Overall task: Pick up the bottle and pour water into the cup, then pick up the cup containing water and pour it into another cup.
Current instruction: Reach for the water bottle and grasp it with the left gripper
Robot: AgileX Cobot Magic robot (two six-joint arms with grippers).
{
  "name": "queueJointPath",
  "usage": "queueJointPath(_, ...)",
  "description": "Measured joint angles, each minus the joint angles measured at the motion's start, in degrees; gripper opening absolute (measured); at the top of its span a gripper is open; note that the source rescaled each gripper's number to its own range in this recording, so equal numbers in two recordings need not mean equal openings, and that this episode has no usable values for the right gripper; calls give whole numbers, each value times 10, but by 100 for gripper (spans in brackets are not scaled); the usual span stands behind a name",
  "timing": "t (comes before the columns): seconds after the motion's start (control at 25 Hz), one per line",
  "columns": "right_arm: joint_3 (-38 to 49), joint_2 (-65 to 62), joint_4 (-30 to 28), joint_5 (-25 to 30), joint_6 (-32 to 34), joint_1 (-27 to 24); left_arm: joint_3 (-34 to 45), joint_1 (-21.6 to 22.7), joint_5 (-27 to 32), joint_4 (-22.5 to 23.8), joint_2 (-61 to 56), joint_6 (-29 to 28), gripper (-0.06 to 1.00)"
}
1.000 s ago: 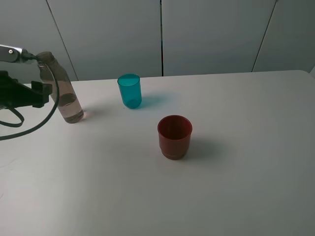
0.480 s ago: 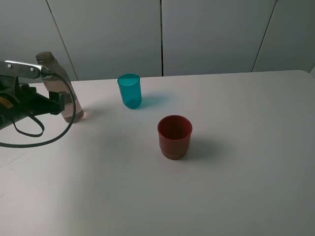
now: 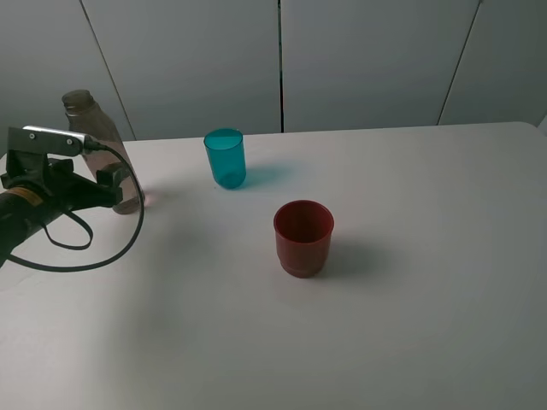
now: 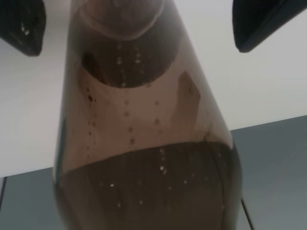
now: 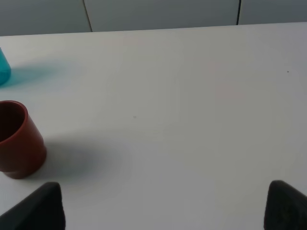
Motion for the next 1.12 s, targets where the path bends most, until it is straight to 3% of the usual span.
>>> queueJointPath(0.8, 0, 0, 0, 0, 0, 0, -115, 0, -63, 18, 132, 5, 99)
queueJointPath(1.12, 0, 0, 0, 0, 0, 0, -123, 0, -67, 26, 150, 25, 99)
